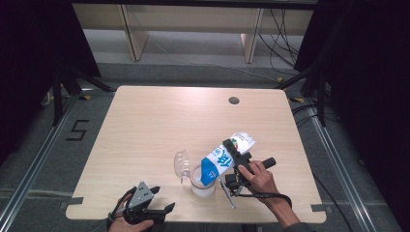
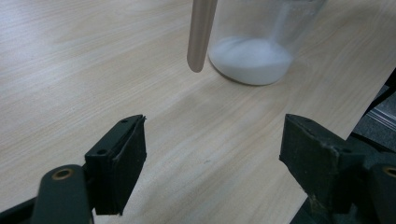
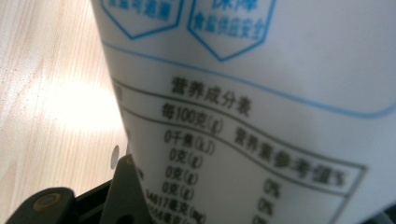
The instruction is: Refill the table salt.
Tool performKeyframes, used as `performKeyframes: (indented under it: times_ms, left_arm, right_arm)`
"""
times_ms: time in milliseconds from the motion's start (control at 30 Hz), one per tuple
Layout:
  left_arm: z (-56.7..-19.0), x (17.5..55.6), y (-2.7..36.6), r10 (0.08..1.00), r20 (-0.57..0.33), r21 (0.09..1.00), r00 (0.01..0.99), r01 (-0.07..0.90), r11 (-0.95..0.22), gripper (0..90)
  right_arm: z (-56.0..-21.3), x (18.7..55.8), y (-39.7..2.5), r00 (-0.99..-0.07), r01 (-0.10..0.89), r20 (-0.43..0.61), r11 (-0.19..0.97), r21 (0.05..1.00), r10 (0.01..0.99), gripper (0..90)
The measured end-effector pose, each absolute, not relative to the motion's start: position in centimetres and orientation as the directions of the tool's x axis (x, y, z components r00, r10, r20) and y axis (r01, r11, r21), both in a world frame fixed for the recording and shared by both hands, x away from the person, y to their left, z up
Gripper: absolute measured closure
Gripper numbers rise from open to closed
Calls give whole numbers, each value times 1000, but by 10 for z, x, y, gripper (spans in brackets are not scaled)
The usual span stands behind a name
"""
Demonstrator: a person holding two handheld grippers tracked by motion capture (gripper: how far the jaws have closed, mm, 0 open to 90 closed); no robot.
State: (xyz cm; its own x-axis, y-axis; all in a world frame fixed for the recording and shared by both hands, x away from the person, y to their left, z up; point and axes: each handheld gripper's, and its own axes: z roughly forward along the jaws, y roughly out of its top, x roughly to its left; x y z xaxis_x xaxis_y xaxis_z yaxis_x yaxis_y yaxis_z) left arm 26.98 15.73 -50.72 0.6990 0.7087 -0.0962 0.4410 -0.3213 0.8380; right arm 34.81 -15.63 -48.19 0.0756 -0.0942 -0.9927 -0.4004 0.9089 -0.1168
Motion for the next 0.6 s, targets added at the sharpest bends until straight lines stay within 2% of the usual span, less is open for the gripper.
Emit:
performKeyframes:
  times_ms: [200, 233, 600]
  left_arm:
    - [-507, 270, 157, 709, -97, 838, 699, 441, -321, 222]
    - [-507, 270, 157, 709, -96, 838, 699, 441, -321, 222]
    - [-507, 270, 157, 708, -96, 838, 699, 441, -321, 222]
  right_arm:
    - [-480, 348, -156, 82, -399, -991, 907, -134, -110, 557]
    - [-478, 348, -156, 104, -405, -985, 899, -165, -134, 558]
    - [-480, 348, -156, 84, -397, -990, 907, -139, -115, 562]
